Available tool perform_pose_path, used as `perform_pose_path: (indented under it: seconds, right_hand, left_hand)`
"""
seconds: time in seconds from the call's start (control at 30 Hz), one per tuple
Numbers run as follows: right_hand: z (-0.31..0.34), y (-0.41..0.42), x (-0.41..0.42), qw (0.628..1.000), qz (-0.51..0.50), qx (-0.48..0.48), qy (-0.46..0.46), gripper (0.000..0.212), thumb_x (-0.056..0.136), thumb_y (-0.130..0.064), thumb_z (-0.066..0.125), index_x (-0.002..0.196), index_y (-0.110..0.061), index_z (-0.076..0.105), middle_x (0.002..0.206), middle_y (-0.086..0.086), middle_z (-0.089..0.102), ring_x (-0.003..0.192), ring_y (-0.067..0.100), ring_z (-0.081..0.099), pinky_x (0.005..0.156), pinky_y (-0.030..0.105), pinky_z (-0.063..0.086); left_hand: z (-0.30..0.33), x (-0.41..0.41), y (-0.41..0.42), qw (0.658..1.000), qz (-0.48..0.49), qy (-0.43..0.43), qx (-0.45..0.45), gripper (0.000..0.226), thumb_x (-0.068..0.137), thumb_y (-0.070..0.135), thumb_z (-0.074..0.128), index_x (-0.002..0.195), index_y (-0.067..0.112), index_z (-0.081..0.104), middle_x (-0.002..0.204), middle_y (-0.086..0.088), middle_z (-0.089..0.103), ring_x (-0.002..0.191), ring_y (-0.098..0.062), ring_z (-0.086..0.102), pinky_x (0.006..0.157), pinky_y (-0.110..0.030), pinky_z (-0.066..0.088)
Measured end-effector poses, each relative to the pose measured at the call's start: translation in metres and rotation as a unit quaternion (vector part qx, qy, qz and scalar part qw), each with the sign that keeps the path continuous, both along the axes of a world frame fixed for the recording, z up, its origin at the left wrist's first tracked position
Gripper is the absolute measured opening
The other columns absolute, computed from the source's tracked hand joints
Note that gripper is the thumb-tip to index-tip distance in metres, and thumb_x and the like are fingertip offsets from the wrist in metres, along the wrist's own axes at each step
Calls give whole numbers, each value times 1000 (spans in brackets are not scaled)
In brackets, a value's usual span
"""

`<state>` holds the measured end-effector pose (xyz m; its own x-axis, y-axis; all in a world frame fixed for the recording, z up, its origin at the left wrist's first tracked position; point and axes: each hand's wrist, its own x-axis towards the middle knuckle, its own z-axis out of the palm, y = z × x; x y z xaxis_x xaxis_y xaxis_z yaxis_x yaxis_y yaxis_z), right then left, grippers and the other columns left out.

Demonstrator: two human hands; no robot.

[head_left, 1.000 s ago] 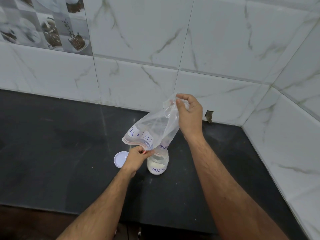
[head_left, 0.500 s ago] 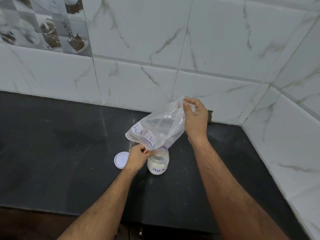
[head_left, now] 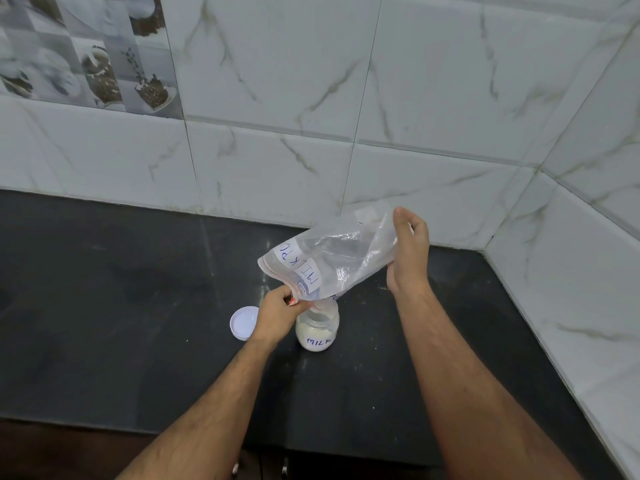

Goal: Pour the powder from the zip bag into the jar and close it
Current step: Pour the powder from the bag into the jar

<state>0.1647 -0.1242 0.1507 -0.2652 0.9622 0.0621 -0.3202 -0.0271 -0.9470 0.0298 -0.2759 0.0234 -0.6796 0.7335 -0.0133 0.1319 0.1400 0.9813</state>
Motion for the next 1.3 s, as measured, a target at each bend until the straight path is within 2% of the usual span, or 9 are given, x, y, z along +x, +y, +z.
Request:
perform_pose_path:
  seconds: [0.13,0.27,0.4,0.53,0.8,0.9,1.0,1.1,1.3]
  right_hand:
    - [-16,3,7,995,53,-70,42,108,63,-77,75,145,-15,42,140,12,60,124,27,63,103,50,52]
    - [-31,-3,15,990,62,-127,8,103,52,-89,67,135,-31,53,127,-3,70,112,20,70,90,50,58]
    - [-44,-3,19,983,49,-177,-16,79,66,-50,84,135,-27,54,124,4,71,112,28,70,83,51,60]
    - [-53,4,22,970,13,-241,-34,51,87,-6,64,136,-17,53,120,12,68,103,33,70,64,44,61]
    - [-54,14,36,950,5,-312,-11,44,94,6,43,134,-11,48,114,15,63,105,37,64,78,53,57]
    - [-53,16,40,946,8,-324,0,41,93,8,42,129,-12,48,116,17,63,100,37,66,69,51,58]
    - [-53,20,44,946,10,-324,7,41,92,11,40,126,-10,48,105,16,63,91,34,66,64,47,56]
    - [-54,23,46,948,10,-319,7,45,89,15,36,125,-9,48,109,17,63,92,35,65,65,45,55]
    - [-58,33,49,946,21,-324,-10,57,85,18,36,130,-12,53,127,18,61,115,42,62,84,52,56]
  left_hand:
    - [3,4,1,999,10,30,-18,13,81,20,80,90,14,73,77,7,71,69,-8,57,68,-28,48]
    - [6,9,2,997,22,64,-30,16,82,18,77,98,17,74,89,2,76,80,-19,67,78,-36,54]
    - [11,12,2,996,9,76,-38,18,81,23,77,97,19,73,89,0,76,89,-26,69,81,-40,56]
    - [16,13,5,995,-2,87,-41,19,77,27,81,92,22,70,88,1,74,84,-24,68,80,-40,58]
    - [29,2,0,993,-104,-33,-35,74,58,40,87,124,27,56,109,-2,70,101,-18,66,93,-35,56]
    - [36,-5,-1,983,-145,-109,-20,68,77,9,81,135,22,48,113,-8,73,106,-19,70,87,-31,54]
    - [41,-11,0,982,-127,-142,-3,50,88,-1,64,130,25,54,100,3,78,83,-7,70,71,-29,46]
    - [47,-11,4,979,-86,-187,13,22,97,24,59,119,21,66,87,7,73,78,-9,58,65,-26,43]
    - [61,-12,23,954,7,-297,-36,77,86,80,37,112,13,64,95,-5,75,78,-15,70,68,-33,56]
